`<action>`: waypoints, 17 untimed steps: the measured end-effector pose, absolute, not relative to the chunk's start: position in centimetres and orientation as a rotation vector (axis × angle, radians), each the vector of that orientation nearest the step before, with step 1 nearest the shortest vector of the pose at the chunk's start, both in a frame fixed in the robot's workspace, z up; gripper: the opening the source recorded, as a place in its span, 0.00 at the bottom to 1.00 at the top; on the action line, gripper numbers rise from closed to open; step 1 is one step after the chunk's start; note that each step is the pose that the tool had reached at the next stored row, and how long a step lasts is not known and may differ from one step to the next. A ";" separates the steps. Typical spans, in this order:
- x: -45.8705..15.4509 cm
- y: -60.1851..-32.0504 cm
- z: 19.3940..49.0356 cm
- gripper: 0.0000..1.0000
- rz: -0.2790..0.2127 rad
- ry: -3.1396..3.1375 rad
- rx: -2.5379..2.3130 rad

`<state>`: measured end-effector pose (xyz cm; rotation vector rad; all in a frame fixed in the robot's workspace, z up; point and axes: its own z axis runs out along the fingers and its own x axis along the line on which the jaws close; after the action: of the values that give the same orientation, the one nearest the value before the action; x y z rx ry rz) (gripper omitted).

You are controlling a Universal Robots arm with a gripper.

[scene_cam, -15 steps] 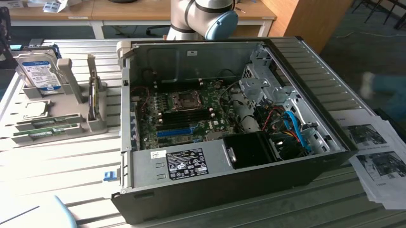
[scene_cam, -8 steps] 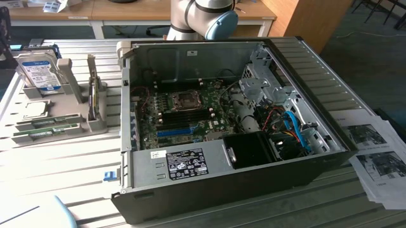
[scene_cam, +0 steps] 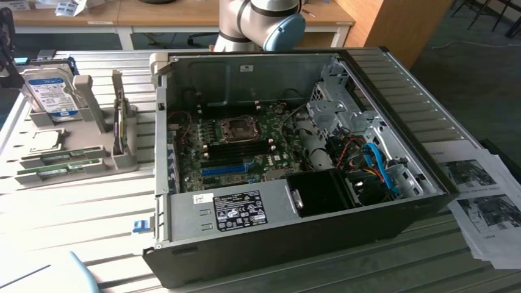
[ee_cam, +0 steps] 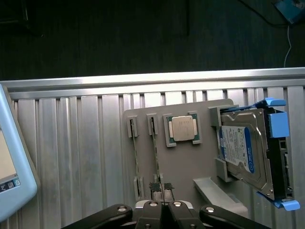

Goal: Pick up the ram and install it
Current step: 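Pick up the ram and move it above insertion slot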

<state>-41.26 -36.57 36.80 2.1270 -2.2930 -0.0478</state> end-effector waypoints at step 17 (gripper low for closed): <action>-41.3 -36.6 36.8 0.09 -0.047 -2.192 2.229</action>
<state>-41.26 -36.57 36.80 2.2291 -2.1919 -0.0470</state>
